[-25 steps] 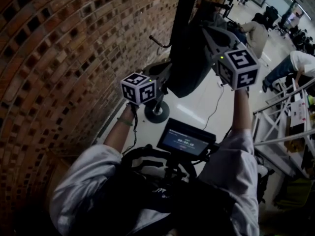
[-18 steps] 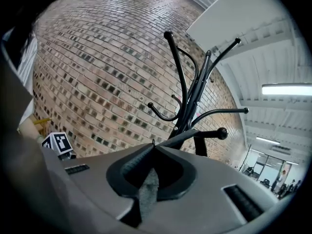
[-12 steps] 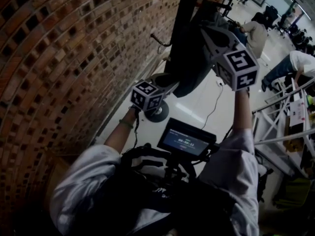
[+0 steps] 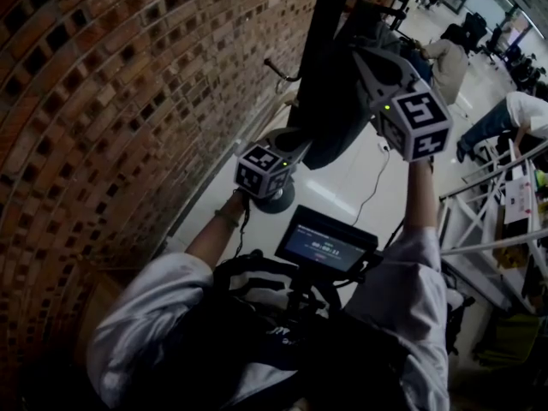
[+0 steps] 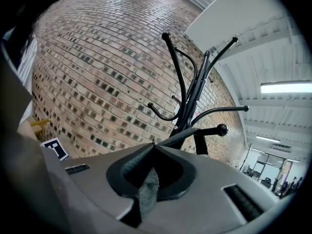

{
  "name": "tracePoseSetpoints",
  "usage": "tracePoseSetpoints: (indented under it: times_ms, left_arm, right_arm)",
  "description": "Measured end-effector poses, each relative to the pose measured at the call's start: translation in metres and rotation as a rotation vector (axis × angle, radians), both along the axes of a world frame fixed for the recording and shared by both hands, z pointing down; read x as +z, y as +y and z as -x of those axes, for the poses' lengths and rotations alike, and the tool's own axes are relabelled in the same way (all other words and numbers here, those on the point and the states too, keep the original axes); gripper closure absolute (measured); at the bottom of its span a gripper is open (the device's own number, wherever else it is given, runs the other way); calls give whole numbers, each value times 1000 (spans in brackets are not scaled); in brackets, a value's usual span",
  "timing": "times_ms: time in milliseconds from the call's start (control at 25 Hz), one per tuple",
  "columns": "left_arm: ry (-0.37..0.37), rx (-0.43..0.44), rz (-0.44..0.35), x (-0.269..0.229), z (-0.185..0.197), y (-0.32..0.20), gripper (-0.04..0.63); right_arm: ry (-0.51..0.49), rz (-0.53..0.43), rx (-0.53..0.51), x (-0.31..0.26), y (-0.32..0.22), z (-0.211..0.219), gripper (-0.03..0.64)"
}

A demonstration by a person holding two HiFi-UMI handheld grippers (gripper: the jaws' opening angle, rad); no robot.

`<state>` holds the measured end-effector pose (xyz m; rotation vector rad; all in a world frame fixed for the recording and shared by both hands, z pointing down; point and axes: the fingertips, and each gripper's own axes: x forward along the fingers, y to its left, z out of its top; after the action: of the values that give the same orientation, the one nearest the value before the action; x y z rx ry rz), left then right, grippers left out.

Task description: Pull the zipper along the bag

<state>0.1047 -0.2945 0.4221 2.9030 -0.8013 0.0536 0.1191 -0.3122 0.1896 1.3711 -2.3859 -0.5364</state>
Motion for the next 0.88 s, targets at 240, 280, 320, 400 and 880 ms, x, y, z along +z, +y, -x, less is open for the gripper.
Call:
tracePoseSetpoints:
  times_ms: [240, 280, 320, 400, 880]
  left_arm:
    - [62, -10, -50, -11, 9, 8, 552]
    - [91, -16, -61, -15, 11, 9, 554]
    - [112, -21, -66, -19, 12, 9, 555]
    - [115, -18, -75, -25, 12, 8, 557]
    - [-142, 122, -287, -36, 2, 3, 557]
  right_arm:
    - [0, -24, -7, -1, 5, 0, 621]
    - [3, -26, -8, -2, 6, 0, 621]
    - [5, -24, -9, -3, 6, -1, 621]
    - [8, -17, -12, -5, 5, -2, 621]
    - [15, -4, -9, -5, 0, -5, 621]
